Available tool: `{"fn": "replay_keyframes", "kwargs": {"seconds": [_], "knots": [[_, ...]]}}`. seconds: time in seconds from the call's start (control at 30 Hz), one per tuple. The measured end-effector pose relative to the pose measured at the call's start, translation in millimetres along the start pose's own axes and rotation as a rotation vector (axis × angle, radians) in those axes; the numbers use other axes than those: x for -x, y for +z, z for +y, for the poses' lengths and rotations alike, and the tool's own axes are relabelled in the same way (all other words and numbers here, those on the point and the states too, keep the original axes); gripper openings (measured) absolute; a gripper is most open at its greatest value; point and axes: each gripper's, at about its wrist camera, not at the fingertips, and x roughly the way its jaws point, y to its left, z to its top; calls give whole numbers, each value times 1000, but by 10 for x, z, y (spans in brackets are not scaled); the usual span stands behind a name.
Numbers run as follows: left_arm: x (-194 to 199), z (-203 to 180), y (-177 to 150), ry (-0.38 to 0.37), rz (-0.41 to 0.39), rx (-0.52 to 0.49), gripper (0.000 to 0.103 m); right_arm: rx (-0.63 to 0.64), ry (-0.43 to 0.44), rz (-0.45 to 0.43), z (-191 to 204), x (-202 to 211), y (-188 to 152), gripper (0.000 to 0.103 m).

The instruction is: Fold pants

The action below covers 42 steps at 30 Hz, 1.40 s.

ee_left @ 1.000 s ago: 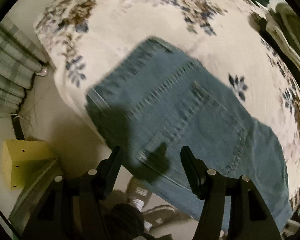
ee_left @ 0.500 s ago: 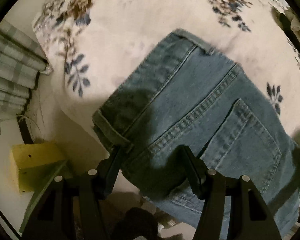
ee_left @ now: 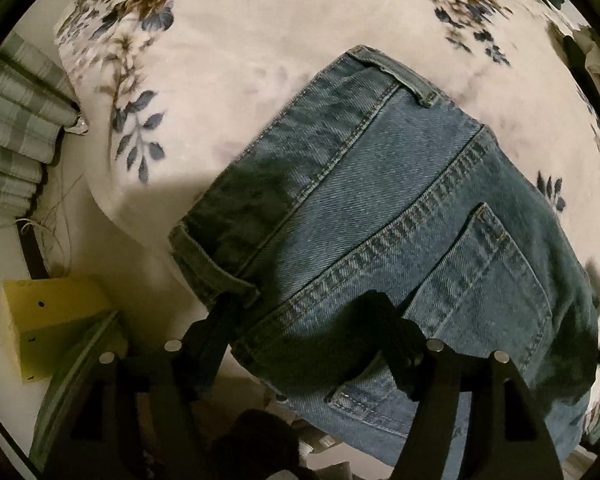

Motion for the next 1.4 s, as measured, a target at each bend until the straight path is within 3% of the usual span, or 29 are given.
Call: {"fn": "replay_keyframes", "kwargs": {"seconds": [0.1,0.2,0.27,0.3,0.33,0.37,0.4,0.5,0.57,0.63,0.7,0.8,0.9,0.97,1.03,1.07,1.17,1.23,1.3,1.33,1.4], "knots": [[4,-16,-26,-5,2,-7,67,-31,-31,-5,-119,-63,181,63],[-8,-1,7,-8,6,-12,68,-77,79,123,-198,-315,180,63],[-2,-2,12,-10,5,-16,68,-55,102,160,-203,-390,139,62],[-4,-11,11,-10,2,-19,68,-64,125,156,-229,-398,137,52],[-11,-15,9,-9,-1,-24,68,-81,114,137,-205,-416,191,44],[-16,-23,3,-11,-4,-27,68,-108,82,103,-157,-430,216,27],[-19,-30,-8,-14,-3,-33,68,-145,93,86,-253,-336,224,22],[-21,-35,-21,-23,5,-51,68,-183,145,34,-447,-26,189,18],[-22,-20,-16,-30,9,-57,68,-222,151,-63,-666,354,118,17],[-24,-6,-13,-36,15,-60,68,-281,110,-208,-888,796,67,16],[-5,5,-7,-36,23,-62,68,-310,66,-263,-1028,1087,12,17],[96,36,12,-37,28,-49,68,-204,87,-163,-965,1208,-134,17],[250,38,8,-27,7,-54,68,-18,111,60,-577,850,-370,22],[326,21,14,-25,-8,-68,68,19,45,138,-555,587,-467,22],[337,-46,2,-18,-13,-97,68,-29,-58,80,-833,591,-411,22],[305,-79,-5,-11,-7,-114,68,-108,-76,-14,-1115,765,-334,22],[134,-109,-18,20,24,-143,68,-298,11,-213,-1715,1279,-243,17],[81,-28,-45,21,48,-139,68,-288,-15,-279,-1873,1623,-322,18],[116,0,-56,22,43,-139,68,-236,-26,-274,-1805,1749,-515,22],[156,-2,-75,24,40,-148,68,-222,-20,-280,-1850,1866,-675,27],[267,-64,-137,9,34,-164,68,-226,-31,-333,-1860,1897,-1047,55]]}}
